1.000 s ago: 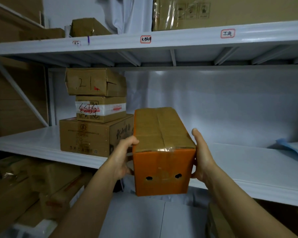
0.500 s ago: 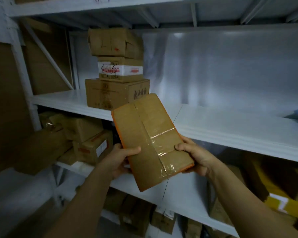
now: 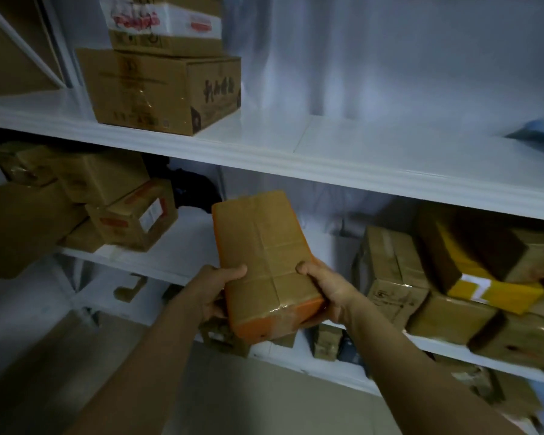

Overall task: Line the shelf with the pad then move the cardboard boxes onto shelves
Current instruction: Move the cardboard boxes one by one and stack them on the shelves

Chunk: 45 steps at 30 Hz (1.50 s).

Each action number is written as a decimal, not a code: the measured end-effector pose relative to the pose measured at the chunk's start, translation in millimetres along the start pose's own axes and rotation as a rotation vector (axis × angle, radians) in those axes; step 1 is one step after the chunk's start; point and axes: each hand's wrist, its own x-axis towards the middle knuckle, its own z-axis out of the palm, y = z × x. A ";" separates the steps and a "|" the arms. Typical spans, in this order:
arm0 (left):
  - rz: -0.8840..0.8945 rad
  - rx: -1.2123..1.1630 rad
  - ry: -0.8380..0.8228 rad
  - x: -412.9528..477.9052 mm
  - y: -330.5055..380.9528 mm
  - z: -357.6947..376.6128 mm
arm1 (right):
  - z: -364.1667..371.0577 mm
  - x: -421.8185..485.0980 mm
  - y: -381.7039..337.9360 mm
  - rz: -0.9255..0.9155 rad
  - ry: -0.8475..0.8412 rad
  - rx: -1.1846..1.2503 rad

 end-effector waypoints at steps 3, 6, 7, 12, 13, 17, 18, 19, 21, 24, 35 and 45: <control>-0.042 -0.004 -0.045 36.0 -4.4 16.9 | -11.9 25.6 12.4 0.064 0.110 0.127; -0.138 -0.005 -0.074 70.3 -6.5 37.5 | -29.2 48.3 20.7 0.202 0.236 0.215; -0.169 0.003 -0.097 82.4 -7.1 44.7 | -36.7 57.5 23.6 0.243 0.266 0.247; -0.309 0.076 -0.151 145.6 -12.5 77.0 | -67.4 108.4 40.6 0.314 0.380 0.365; -0.317 0.078 -0.151 160.8 -16.3 82.0 | -72.4 118.2 44.0 0.312 0.397 0.386; -0.292 0.107 -0.120 202.7 -23.0 102.3 | -91.3 150.6 51.9 0.278 0.499 0.440; -0.272 0.103 -0.113 212.2 -25.0 106.3 | -94.9 156.0 53.0 0.258 0.522 0.453; -0.263 0.088 -0.117 221.3 -26.2 110.7 | -99.1 161.3 54.6 0.245 0.542 0.465; -0.251 0.063 -0.120 232.7 -23.2 120.1 | -104.5 170.9 56.1 0.242 0.585 0.480; -0.218 0.044 -0.089 250.9 -20.6 134.8 | -109.4 184.4 57.7 0.259 0.698 0.507; -0.171 0.097 -0.145 263.1 -21.7 172.5 | -134.5 190.3 50.4 0.281 0.575 0.851; -0.133 0.135 0.073 227.6 2.0 165.8 | -125.7 166.7 35.4 0.339 0.450 0.578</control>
